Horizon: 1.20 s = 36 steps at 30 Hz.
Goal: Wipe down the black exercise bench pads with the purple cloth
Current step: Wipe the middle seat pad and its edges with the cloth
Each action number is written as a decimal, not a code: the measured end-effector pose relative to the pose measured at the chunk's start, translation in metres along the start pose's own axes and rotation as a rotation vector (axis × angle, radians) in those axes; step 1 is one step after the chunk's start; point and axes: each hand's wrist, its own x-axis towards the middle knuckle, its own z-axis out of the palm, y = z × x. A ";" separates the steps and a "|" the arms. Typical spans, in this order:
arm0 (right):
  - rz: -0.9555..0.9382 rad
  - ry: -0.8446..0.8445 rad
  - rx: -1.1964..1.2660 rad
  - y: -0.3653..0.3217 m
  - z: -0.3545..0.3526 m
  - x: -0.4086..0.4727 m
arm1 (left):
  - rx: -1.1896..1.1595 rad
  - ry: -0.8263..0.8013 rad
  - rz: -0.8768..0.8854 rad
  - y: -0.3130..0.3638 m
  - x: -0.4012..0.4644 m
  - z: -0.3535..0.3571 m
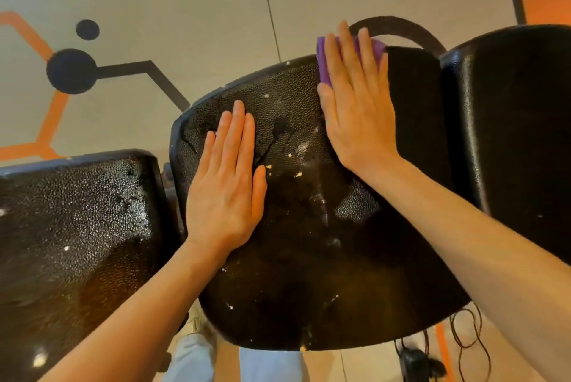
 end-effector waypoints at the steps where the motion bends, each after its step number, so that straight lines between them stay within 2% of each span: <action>1: 0.048 0.015 0.017 -0.005 0.003 0.005 | -0.002 -0.002 0.002 0.000 0.000 0.000; 3: 0.022 -0.022 0.015 -0.009 0.007 -0.039 | -0.009 -0.001 0.010 0.000 -0.001 0.000; 5: -0.071 -0.146 -0.007 -0.016 0.002 -0.119 | -0.006 0.001 0.014 -0.001 -0.001 0.000; 7: -0.175 -0.229 -0.046 -0.010 -0.004 -0.160 | -0.001 0.007 0.011 -0.002 -0.002 0.000; 9: -0.219 -0.184 -0.073 -0.001 0.001 -0.124 | 0.002 0.013 0.017 -0.002 -0.002 0.001; 13: -0.003 -0.001 -0.058 -0.017 0.004 -0.002 | 0.015 0.021 0.021 -0.002 -0.003 0.002; 15: 0.004 -0.014 -0.028 -0.020 0.010 -0.030 | 0.019 0.025 0.024 -0.002 -0.003 0.002; 19: -0.147 -0.197 -0.055 -0.020 -0.001 -0.153 | -0.039 0.003 0.018 -0.003 -0.002 -0.002; 21: -0.174 -0.186 -0.080 -0.016 0.004 -0.122 | -0.066 -0.020 0.052 -0.008 -0.004 -0.010; 25: -0.026 -0.018 -0.043 -0.041 0.008 -0.011 | 0.022 -0.033 0.069 -0.042 -0.024 -0.033; 27: -0.018 -0.018 -0.009 -0.045 0.014 -0.032 | 0.070 -0.067 0.081 -0.064 -0.039 -0.041; 31: -0.144 -0.190 -0.046 -0.046 0.004 -0.160 | 0.180 -0.152 0.126 -0.087 -0.058 -0.044; 33: -0.195 -0.189 -0.091 -0.033 0.005 -0.145 | 0.200 -0.162 0.139 -0.088 -0.059 -0.043; 36: -0.028 -0.054 -0.074 -0.038 0.008 -0.041 | 0.182 -0.143 0.152 -0.088 -0.058 -0.042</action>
